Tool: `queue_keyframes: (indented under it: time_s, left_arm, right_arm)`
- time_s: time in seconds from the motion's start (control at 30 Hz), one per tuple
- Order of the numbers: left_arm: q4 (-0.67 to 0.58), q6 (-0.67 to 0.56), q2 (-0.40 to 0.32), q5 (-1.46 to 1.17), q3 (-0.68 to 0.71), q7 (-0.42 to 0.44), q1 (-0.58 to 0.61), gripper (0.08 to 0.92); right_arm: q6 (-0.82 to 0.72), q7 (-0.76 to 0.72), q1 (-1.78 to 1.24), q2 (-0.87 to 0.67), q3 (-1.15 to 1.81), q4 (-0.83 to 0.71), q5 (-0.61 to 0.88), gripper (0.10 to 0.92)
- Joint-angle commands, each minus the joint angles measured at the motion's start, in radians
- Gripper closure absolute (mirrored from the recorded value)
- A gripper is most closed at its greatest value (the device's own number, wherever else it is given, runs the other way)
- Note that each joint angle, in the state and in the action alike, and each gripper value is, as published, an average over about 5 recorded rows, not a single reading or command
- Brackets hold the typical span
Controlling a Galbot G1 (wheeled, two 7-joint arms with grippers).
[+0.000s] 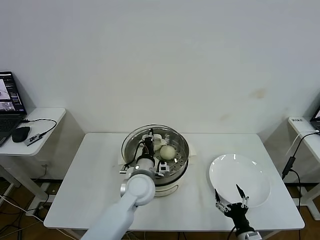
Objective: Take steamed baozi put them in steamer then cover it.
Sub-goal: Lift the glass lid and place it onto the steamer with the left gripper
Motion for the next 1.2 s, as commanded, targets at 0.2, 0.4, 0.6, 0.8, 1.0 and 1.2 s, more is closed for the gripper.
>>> queue_keyframes:
  time_s: [0.2,0.4,0.6,0.8,1.0,1.2]
  left_arm:
    - [0.025,0.006,-0.055,0.045,0.025,0.016,0.002,0.861]
    - [0.023,0.001,-0.058,0.055,0.015,0.015,0.016,0.861]
    - [0.023,-0.005,-0.056,0.059,0.004,0.012,0.023,0.861]
    - [0.028,-0.017,-0.064,0.068,-0.004,0.002,0.030,0.861]
    - [0.003,-0.019,-0.059,0.068,-0.005,0.000,0.042,0.736]
    - [-0.074,-0.021,-0.026,0.061,-0.006,0.006,0.072,0.562]
  right_arm:
    - [0.003,0.000,0.000,0.004,-0.009,-0.006,-0.002,0.203]
    - [0.004,-0.001,0.000,0.001,-0.009,-0.009,-0.002,0.203]
    - [0.006,-0.001,0.001,0.002,-0.017,-0.013,-0.004,0.203]
    - [0.007,-0.002,0.001,0.001,-0.020,-0.015,-0.006,0.203]
    - [0.006,-0.003,0.002,0.001,-0.021,-0.015,-0.007,0.203]
    - [0.006,-0.003,0.000,0.004,-0.023,-0.015,-0.012,0.203]
